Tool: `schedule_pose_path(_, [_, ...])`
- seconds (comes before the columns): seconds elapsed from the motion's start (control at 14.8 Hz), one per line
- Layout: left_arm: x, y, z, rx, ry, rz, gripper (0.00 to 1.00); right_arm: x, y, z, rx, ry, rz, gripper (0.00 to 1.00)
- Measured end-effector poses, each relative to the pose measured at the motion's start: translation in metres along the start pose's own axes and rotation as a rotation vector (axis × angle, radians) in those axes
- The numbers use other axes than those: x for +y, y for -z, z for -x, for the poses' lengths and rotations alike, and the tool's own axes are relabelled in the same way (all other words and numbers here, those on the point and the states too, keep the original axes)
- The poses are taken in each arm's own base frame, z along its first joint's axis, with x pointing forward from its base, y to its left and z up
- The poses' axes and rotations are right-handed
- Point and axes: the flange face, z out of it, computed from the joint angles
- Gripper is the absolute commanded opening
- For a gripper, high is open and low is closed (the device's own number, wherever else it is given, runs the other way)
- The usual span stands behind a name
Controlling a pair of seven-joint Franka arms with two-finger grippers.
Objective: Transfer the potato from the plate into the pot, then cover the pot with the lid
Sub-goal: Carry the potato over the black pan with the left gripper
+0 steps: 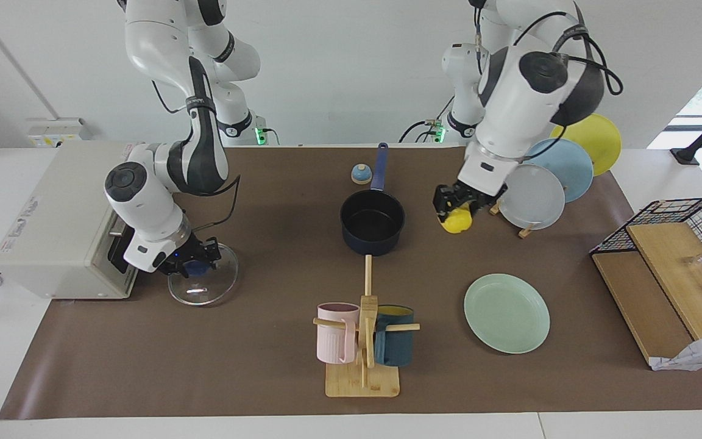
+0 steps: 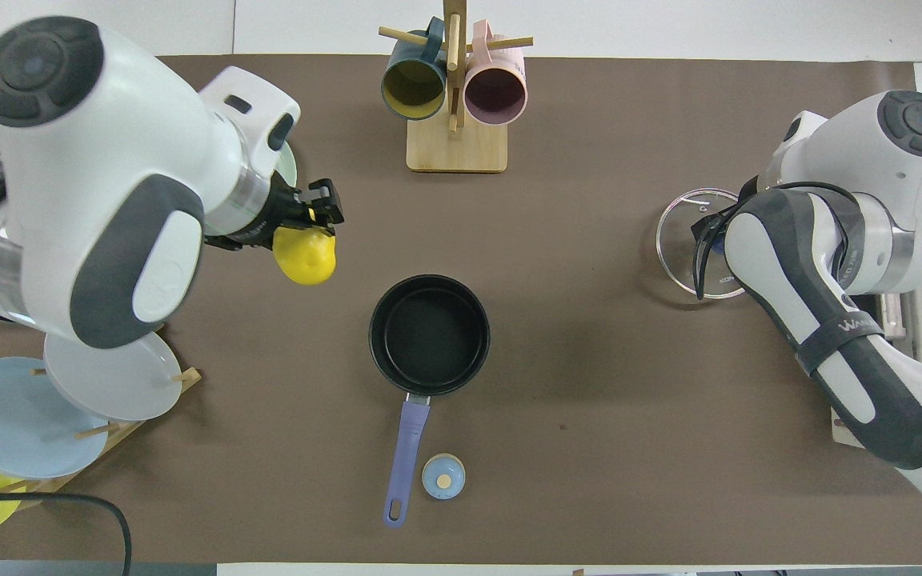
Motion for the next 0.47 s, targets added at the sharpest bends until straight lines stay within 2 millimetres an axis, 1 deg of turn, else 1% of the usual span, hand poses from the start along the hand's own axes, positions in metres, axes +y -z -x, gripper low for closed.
schedule_pose_path(0.14, [0.030,-0.024,0.045,0.002,0.001,0.001,0.00,-0.018,0.022,-0.005,-0.018,0.012,-0.007,0.00])
schedule_pose_path(0.27, [0.048,-0.052,0.078,0.032,-0.007,0.026,0.00,-0.043,0.045,-0.011,-0.032,-0.012,-0.011,0.00])
schedule_pose_path(0.34, [0.053,-0.067,0.092,0.042,-0.016,0.035,0.00,-0.058,0.055,-0.014,-0.037,-0.030,-0.011,0.00])
schedule_pose_path(0.47, [0.058,-0.095,0.108,0.048,-0.031,0.038,0.00,-0.087,0.067,-0.021,-0.037,-0.056,-0.008,0.00])
